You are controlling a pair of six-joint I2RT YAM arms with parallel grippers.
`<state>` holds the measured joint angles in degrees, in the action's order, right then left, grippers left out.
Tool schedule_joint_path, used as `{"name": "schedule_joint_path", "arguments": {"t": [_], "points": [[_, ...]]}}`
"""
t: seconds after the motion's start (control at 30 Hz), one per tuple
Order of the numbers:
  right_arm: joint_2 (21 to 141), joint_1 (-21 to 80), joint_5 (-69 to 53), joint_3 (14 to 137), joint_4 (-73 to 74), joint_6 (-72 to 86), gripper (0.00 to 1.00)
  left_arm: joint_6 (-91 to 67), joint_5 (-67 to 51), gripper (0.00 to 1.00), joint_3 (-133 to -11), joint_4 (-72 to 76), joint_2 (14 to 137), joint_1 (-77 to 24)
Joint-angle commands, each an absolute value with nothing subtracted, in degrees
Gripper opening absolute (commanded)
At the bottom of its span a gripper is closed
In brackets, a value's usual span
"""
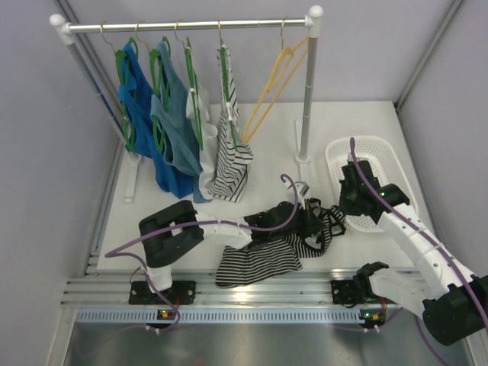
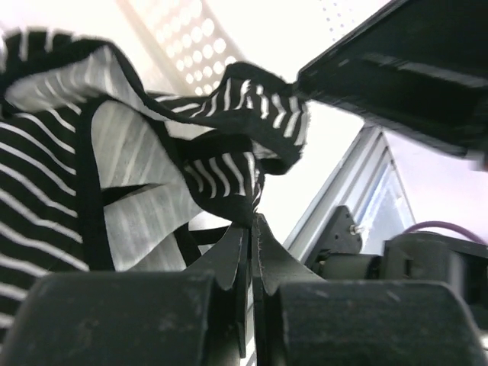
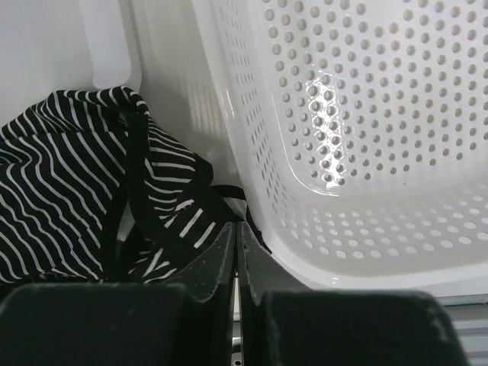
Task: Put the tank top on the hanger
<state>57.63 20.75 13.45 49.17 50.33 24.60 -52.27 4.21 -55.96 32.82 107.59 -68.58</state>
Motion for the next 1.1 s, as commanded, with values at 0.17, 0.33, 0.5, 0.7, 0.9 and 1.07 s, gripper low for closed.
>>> {"name": "schedule_joint_path", "arguments": {"t": [0.17,0.33,0.5,0.7,0.9,1.07], "points": [[56.08,19.78,12.39,51.77,50.98,23.56,0.33,-47.29,7.47,0.0,-51.77,30.06,96.07,-67.5],[55.28,19.78,10.21,51.94,51.06,22.94,0.49,-46.32,9.22,0.0,-49.75,27.26,91.41,-67.32],[55.28,19.86,6.86,52.64,50.8,21.36,0.49,-45.44,9.93,0.0,-46.41,23.65,85.19,-66.62],[56.34,20.57,4.48,53.88,50.8,18.64,0.49,-43.86,15.02,0.0,-41.66,13.75,72.7,-66.18],[57.39,22.5,1.93,55.19,50.71,17.75,0.49,-41.31,16.0,0.0,-40.34,2.21,60.48,-62.67],[58.62,26.53,2.99,55.9,50.71,19.24,0.49,-39.11,13.98,0.0,-40.61,-9.65,52.32,-57.14]]}}
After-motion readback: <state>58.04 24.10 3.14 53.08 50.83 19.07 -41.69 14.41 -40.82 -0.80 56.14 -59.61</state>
